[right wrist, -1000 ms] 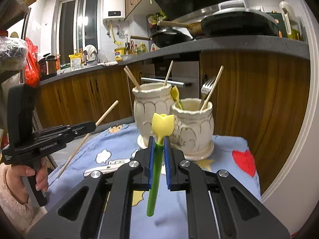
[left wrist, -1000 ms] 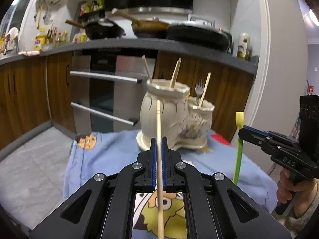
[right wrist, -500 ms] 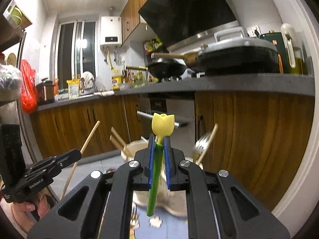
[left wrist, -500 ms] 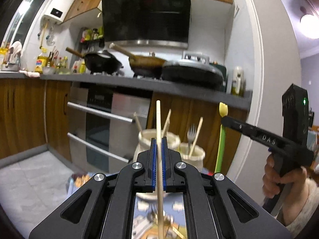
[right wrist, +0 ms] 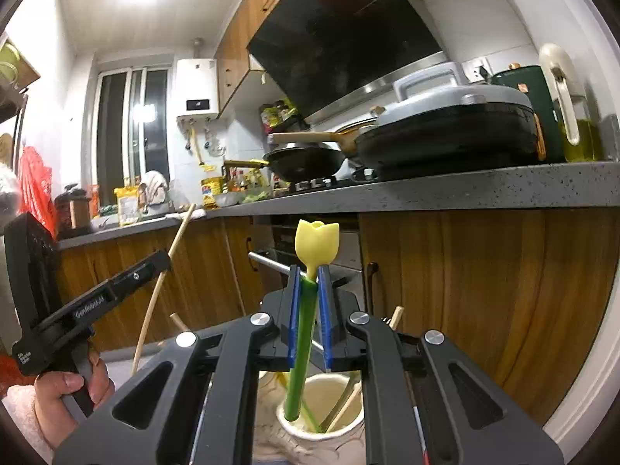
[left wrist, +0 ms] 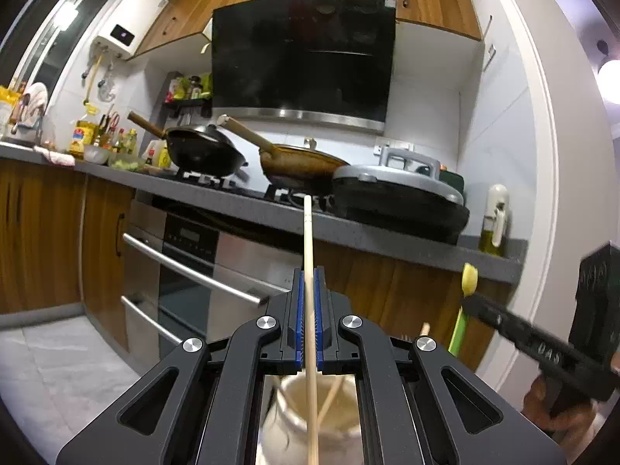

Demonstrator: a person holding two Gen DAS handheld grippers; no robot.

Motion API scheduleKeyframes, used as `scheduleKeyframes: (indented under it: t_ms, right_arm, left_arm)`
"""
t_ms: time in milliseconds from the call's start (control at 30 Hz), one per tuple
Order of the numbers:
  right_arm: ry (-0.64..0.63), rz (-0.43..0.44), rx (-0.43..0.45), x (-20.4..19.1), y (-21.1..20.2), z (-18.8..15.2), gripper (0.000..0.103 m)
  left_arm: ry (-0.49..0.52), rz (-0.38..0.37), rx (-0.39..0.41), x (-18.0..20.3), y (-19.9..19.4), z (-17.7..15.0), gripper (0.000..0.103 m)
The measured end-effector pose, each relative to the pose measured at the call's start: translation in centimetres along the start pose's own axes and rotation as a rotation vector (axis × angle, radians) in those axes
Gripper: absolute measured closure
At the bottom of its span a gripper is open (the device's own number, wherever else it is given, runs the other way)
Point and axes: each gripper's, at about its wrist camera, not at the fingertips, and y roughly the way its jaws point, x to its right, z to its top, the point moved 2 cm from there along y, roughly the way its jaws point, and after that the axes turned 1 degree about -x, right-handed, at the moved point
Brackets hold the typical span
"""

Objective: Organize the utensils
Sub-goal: 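Lift both items and release them into the holder cups with both tools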

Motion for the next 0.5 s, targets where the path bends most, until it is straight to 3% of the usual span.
scheduleKeyframes:
  t_ms: [500]
  right_arm:
    - [0.023,0.026,-0.040,1.0,3.6,-2.8,0.094]
  left_arm:
    - [0.055,-0.020,0.022,1.3,5.6,0.2,0.098]
